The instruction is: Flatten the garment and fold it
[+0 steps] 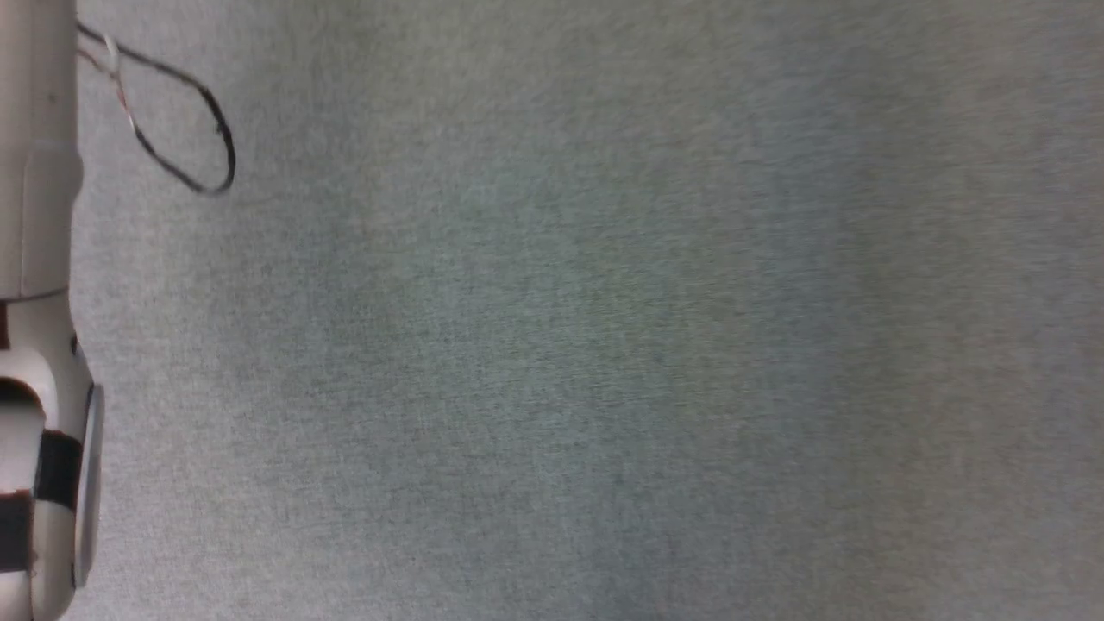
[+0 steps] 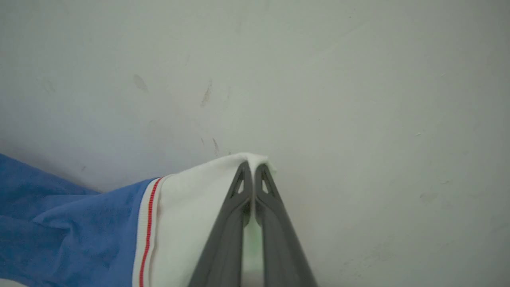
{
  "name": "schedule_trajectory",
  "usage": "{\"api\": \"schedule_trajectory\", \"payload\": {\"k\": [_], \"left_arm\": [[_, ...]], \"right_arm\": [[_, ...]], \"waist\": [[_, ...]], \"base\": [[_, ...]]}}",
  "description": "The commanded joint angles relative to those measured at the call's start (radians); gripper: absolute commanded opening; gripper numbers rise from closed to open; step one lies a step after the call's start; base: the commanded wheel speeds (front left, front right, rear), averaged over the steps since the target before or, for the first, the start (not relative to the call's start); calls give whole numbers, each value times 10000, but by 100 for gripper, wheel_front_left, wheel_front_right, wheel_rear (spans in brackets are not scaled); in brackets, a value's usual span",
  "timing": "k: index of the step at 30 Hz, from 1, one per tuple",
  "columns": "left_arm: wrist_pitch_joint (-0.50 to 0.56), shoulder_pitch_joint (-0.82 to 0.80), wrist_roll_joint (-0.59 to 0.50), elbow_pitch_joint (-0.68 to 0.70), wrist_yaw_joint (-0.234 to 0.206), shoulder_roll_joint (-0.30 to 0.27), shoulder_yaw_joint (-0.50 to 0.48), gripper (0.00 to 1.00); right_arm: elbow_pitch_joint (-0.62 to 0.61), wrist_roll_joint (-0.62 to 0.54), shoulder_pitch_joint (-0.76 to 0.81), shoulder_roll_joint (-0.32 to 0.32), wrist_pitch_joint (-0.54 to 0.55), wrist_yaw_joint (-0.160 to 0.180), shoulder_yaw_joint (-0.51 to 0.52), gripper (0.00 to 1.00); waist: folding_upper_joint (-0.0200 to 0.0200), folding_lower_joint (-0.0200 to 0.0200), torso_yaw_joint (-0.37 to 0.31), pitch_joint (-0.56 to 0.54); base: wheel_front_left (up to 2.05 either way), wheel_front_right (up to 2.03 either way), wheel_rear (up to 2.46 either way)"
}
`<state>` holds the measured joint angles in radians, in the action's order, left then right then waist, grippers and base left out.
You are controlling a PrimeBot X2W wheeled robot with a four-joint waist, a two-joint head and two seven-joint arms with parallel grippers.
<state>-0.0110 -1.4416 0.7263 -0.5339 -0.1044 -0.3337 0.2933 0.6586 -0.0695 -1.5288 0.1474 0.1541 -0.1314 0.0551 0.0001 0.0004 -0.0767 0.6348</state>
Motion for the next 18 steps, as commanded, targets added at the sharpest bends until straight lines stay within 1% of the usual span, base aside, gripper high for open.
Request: {"api": "schedule_trajectory", "payload": {"k": [1,4,9,13,18], "left_arm": [[-59,193,149,-97,112,-65,-98,0],[132,504,488,-251,316,-91,-211,0],[1044,1303,1188,-293,270,-149,-422,0],[1795,2117,1733,188,105,-316,-641,0],[2342,3758,2118,1402,-166,-642,-787,0]], "right_arm": [[78,27,163,98,-140,7,-81,0],[189,249,407,251,-282,7,-313,0],[-57,1274,1204,512,-332,7,-733,0],[-863,2340,2288,829,-179,7,-1000,0],[-2292,3470,4351,1197,212,7,-1105,0]], "waist": [[-1,-4,457,662],[-1,-4,524,584],[-1,-4,550,114],[-1,-4,496,-442],[-1,-4,339,-1528]], "base": [[0,0,0],[0,0,0],[0,0,0],[0,0,0],[0,0,0]]}}
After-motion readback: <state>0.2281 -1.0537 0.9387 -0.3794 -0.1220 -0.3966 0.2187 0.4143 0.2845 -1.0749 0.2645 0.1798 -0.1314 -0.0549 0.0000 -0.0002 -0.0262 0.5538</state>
